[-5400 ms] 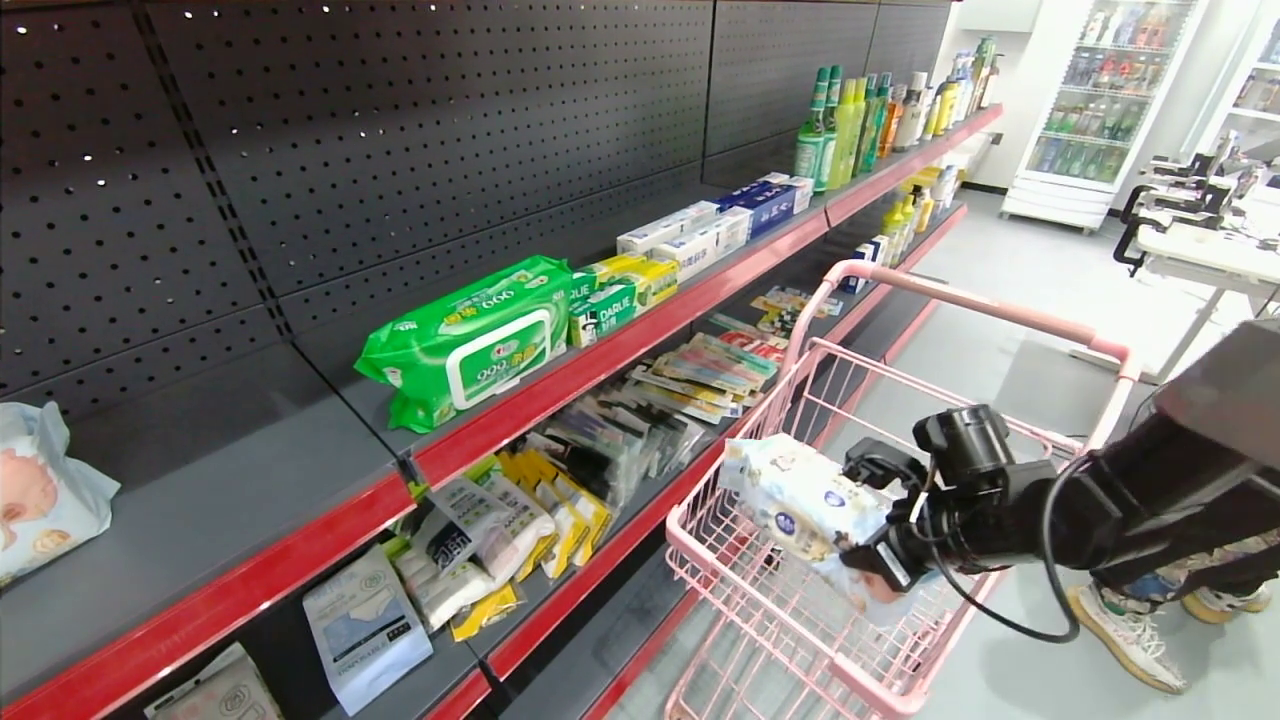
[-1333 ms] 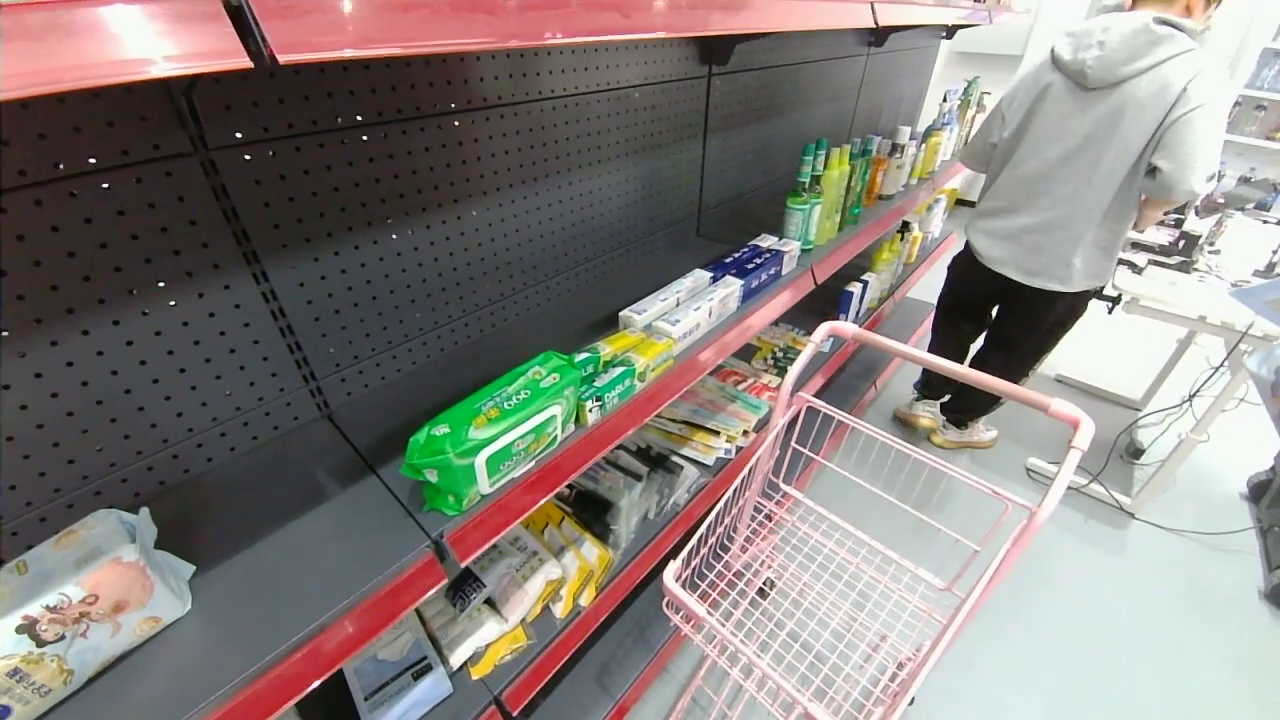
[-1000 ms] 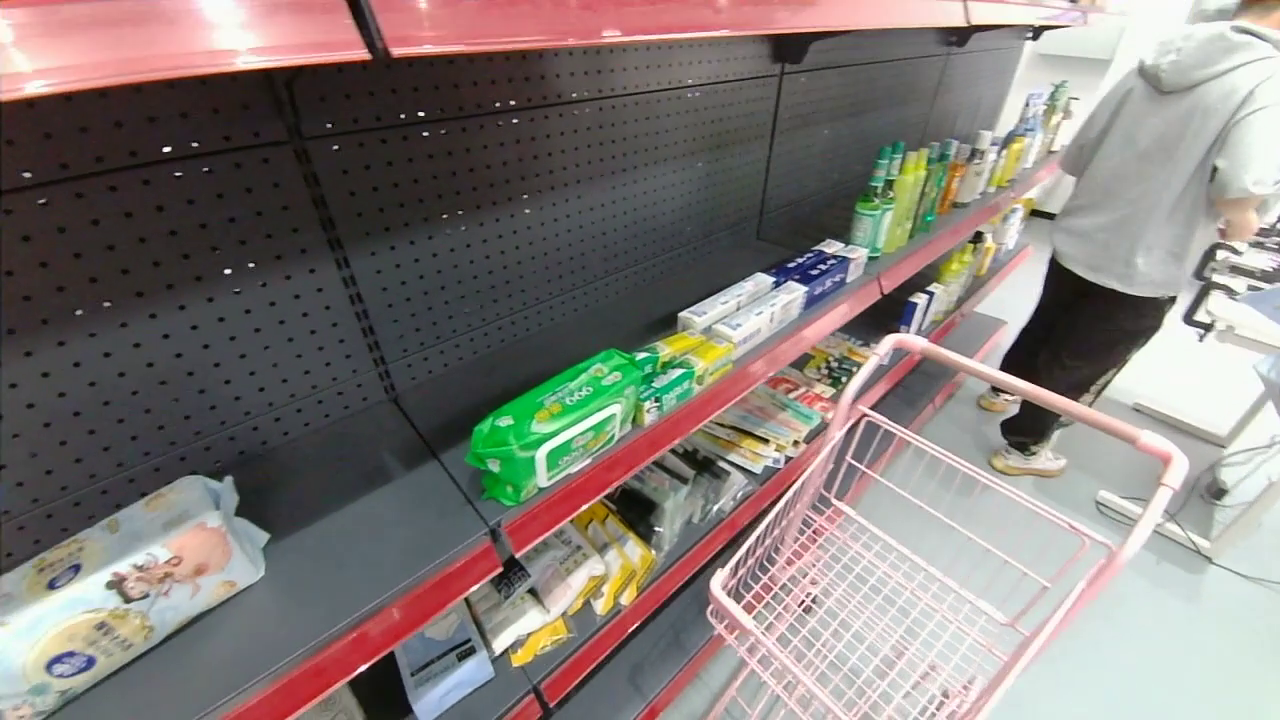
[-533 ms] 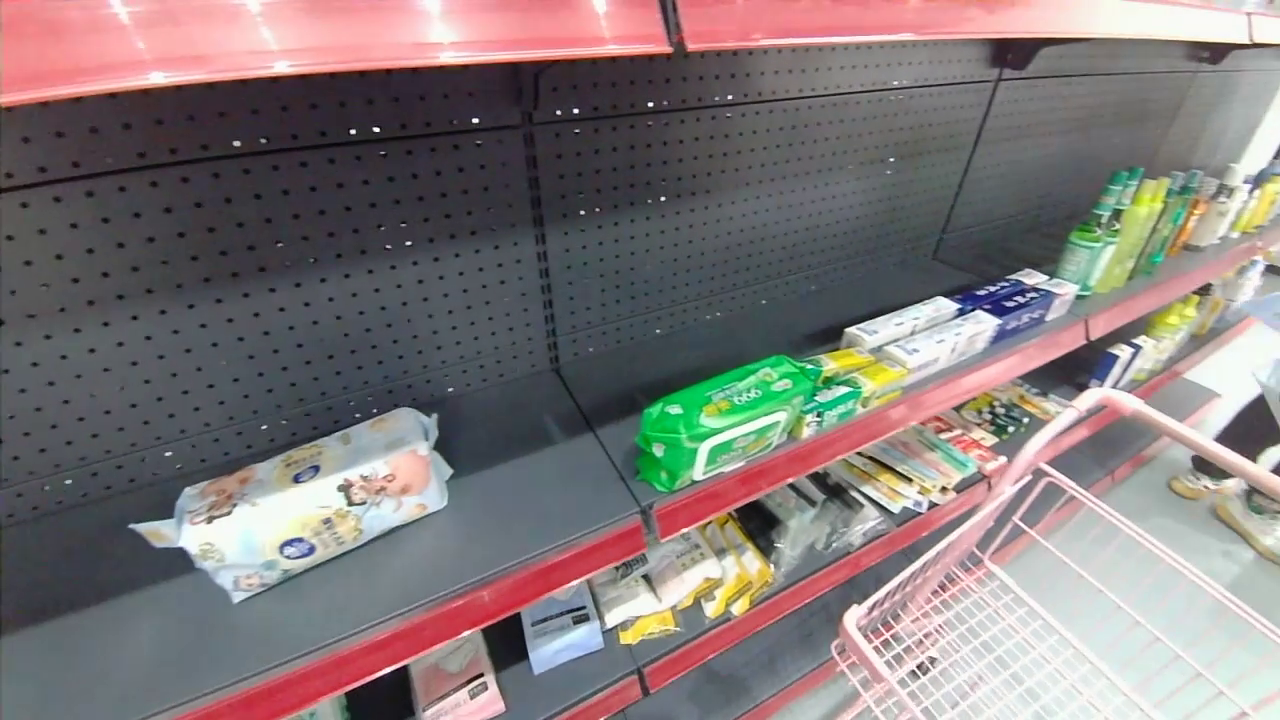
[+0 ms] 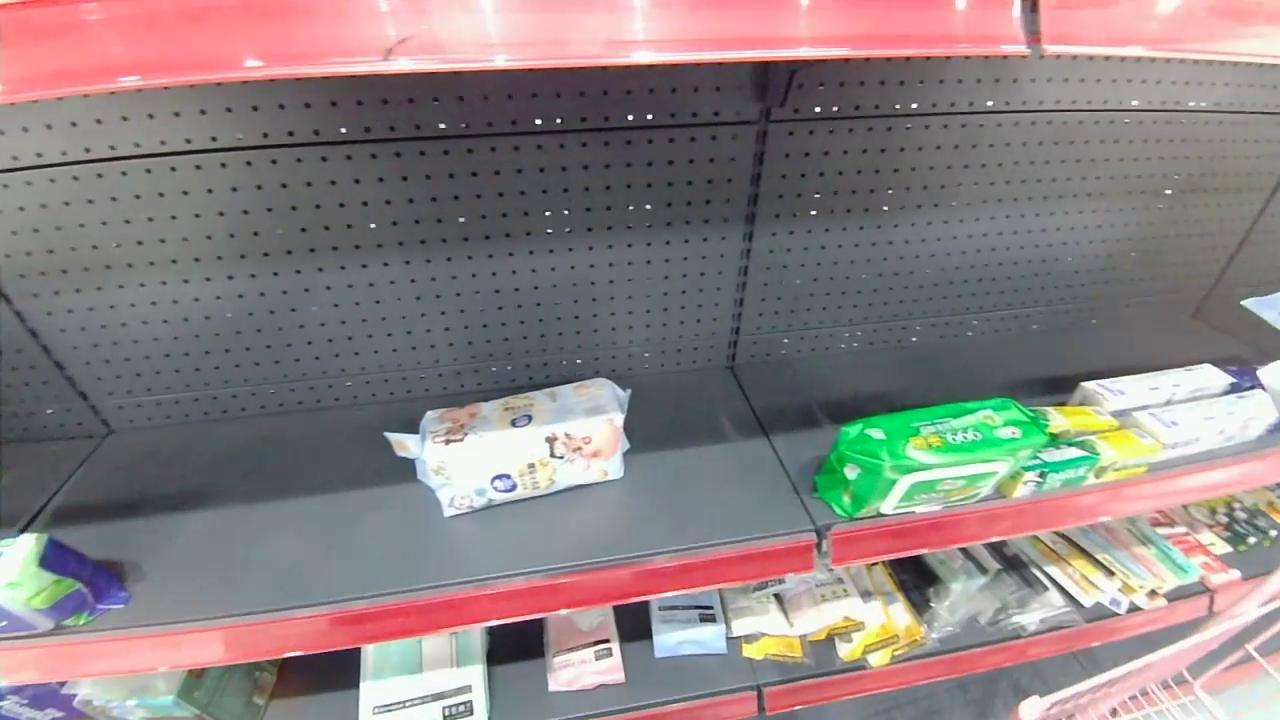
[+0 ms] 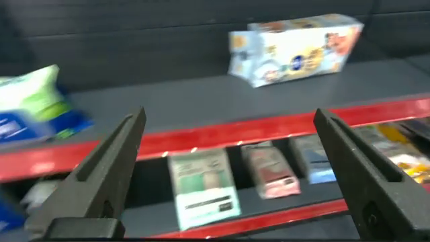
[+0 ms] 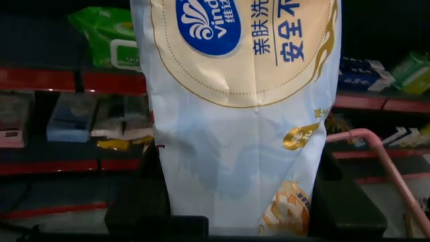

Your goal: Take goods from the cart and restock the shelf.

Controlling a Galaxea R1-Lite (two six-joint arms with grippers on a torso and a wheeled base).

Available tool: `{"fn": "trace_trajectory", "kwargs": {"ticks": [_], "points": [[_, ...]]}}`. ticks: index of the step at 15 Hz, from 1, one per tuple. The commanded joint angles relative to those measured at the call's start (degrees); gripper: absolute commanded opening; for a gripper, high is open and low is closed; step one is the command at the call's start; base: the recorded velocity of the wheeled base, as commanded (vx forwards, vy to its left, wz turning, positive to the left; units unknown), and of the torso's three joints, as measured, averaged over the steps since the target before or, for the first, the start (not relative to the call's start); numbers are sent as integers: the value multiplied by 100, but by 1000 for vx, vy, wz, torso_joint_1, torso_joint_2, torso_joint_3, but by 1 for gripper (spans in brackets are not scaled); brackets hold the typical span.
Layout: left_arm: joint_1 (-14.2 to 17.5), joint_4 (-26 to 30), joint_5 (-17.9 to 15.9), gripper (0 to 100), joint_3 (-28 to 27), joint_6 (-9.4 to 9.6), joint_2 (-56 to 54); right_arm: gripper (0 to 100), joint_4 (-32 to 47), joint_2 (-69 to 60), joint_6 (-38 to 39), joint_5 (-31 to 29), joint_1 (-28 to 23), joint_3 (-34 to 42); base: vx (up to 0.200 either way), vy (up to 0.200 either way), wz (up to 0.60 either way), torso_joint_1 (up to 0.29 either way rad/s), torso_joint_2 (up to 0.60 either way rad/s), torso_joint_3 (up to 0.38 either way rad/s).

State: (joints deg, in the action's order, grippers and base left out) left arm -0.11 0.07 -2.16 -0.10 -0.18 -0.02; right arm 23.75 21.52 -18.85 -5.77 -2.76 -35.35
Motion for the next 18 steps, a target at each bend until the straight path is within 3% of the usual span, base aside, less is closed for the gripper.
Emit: {"fn": "trace_trajectory", "kwargs": {"ticks": [1, 4, 5, 6, 7, 8, 9, 10, 11, 12, 13, 16, 17, 18], "points": [[-7, 1, -13, 100, 1, 1, 38, 0, -2, -165, -14, -56, -32, 55, 0, 0, 600, 7, 2, 2], [-7, -7, -13, 100, 1, 27, 2, 0, 7, -684, 83, -12, 82, 204, 0, 0, 0, 0, 0, 0], [-7, -7, -13, 100, 1, 27, 11, 0, -2, -1115, 267, 14, 319, 362, 0, 0, 0, 0, 0, 0], [-7, -7, -22, 100, 1, 150, 20, 0, -2, -1536, 311, -3, 627, 459, 0, 0, 0, 0, 0, 0], [-7, -7, -22, 100, 1, 282, 29, 0, -10, -1624, 338, -127, 689, 512, 0, 0, 0, 0, 0, 0], [-7, -25, -171, 100, -61, 431, 29, 0, -90, -1616, 487, -636, 680, 565, 0, 0, 0, 0, 0, 0], [-15, 37, -303, 100, -737, 440, 609, 0, -204, -1616, 505, -1005, 689, 617, 0, 0, 0, 0, 0, 0], [-15, 28, -338, 100, -1520, 203, 1743, 0, -327, -1616, 707, -944, 689, 758, 0, 0, 0, 0, 0, 0], [-33, -69, -320, 100, -2038, -228, 2507, 0, -432, -1616, 1076, -671, 689, 846, 0, 0, 0, 0, 0, 0], [-15, -95, -294, 100, -2205, -263, 2885, 0, -459, -1616, 1217, -522, 689, 881, 0, 0, 0, 0, 0, 0], [2, -148, -259, 100, -2372, -166, 3580, 0, -468, -1616, 1366, -311, 689, 925, 0, 0, 0, 0, 0, 0], [-33, -350, -417, 100, -2319, 1082, 4678, 0, -573, -1616, 1349, -285, 689, 1268, 0, 0, 0, 0, 0, 0], [-42, -543, -874, 100, -2513, 1249, 5250, 0, -898, -1616, 1340, -311, 689, 1549, 0, 0, 0, 0, 0, 0], [-42, -798, -1138, 100, -2592, 1266, 5671, 0, -1153, -1616, 1340, -337, 689, 1769, 0, 0, 0, 0, 0, 0]]}}
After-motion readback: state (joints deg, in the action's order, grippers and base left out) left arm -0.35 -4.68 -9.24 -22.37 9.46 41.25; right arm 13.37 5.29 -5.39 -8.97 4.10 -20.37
